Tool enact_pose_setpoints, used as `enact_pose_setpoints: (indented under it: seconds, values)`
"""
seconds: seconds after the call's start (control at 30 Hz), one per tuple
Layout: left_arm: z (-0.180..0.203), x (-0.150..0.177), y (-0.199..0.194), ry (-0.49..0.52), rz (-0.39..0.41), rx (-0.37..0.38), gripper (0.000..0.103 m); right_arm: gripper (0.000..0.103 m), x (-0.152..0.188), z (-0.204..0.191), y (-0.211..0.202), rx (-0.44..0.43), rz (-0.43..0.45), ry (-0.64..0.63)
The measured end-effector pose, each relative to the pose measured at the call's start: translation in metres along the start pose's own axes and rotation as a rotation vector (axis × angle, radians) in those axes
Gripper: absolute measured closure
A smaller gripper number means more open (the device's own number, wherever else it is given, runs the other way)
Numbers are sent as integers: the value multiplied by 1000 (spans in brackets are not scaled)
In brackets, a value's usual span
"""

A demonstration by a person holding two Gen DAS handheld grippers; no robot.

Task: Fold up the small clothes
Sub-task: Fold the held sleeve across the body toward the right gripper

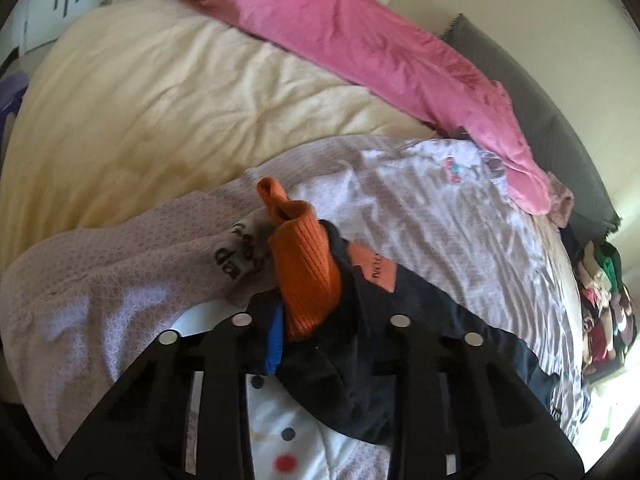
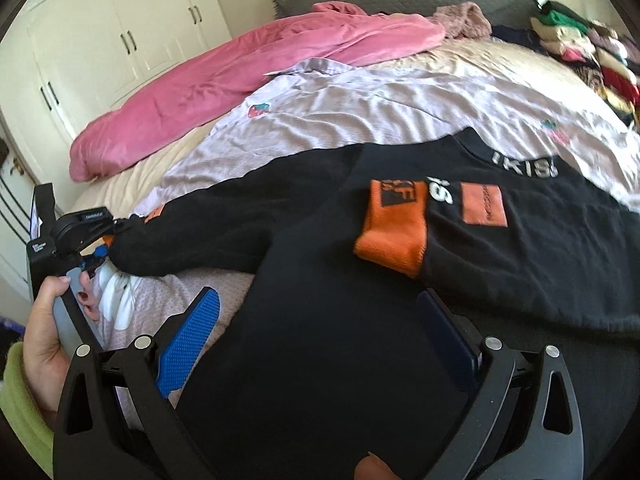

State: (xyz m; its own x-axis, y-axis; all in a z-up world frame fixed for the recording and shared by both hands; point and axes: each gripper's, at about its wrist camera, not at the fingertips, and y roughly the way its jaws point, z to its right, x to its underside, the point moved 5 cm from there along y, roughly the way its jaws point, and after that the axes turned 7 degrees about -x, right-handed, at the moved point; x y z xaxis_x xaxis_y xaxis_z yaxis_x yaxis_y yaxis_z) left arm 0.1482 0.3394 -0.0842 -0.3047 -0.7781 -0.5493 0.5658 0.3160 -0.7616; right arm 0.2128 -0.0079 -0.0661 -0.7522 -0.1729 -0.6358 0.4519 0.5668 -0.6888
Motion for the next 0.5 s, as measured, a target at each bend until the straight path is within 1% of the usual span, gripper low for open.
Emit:
enact_pose_setpoints:
  seconds: [0.07,0.13,0.27,0.37,0.5]
  values:
    - [8,0,-8,23,18,54,91,5,5,5,-4,3,1,10]
    - [16,-1,-17,46,36,97,94,5,10,11,-9,18,0,11]
    - [36,4,-38,110,60,177,95,5,21,23,-21,47,3,5]
    - [53,10,-52,166,79,220,95,5,27,33,-29,65,0,4]
    - [74,25,-66,230,73,273,95,5,28,49,-42,75,23,34]
